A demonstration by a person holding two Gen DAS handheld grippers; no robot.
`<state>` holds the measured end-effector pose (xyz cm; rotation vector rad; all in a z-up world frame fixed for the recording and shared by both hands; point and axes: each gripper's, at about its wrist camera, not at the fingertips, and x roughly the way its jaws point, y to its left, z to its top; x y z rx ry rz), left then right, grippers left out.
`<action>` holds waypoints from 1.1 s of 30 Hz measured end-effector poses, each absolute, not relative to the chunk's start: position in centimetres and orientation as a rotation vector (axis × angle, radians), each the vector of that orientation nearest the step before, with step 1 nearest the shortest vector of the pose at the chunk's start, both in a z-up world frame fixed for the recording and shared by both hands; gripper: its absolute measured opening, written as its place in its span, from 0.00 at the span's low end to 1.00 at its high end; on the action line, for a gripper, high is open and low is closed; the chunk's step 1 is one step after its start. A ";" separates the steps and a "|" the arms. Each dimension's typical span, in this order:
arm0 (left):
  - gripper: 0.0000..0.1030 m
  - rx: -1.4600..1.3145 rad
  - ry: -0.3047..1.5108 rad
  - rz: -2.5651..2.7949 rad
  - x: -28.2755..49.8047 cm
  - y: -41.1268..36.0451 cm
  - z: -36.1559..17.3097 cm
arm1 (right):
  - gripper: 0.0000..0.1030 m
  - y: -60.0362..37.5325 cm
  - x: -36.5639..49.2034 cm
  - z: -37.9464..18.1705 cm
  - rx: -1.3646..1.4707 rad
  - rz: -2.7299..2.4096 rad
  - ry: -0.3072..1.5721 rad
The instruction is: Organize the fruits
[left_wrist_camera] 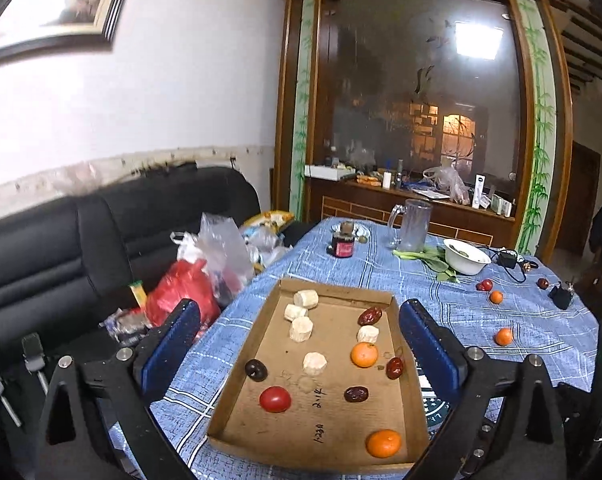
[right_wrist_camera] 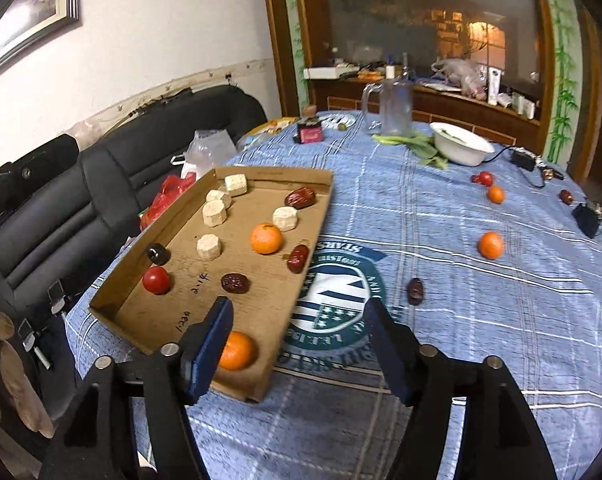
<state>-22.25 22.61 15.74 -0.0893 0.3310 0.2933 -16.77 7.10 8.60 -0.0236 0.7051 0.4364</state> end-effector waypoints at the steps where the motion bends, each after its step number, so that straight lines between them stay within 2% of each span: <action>1: 0.98 -0.077 0.322 0.314 -22.6 22.1 15.9 | 0.73 6.7 -17.1 8.8 -0.019 0.431 0.696; 4: 1.00 -0.043 0.298 0.370 -23.7 20.4 16.0 | 0.76 5.7 -17.9 9.1 -0.014 0.415 0.676; 8: 1.00 -0.009 0.363 0.361 -23.7 18.8 15.6 | 0.82 5.2 -19.0 9.3 -0.030 0.398 0.650; 14: 1.00 0.011 0.455 0.294 -23.8 17.5 14.5 | 0.86 5.2 -20.5 9.2 -0.100 0.371 0.614; 33: 1.00 -0.033 0.591 0.231 -22.4 17.5 11.9 | 0.88 5.3 -20.0 7.2 -0.127 0.339 0.681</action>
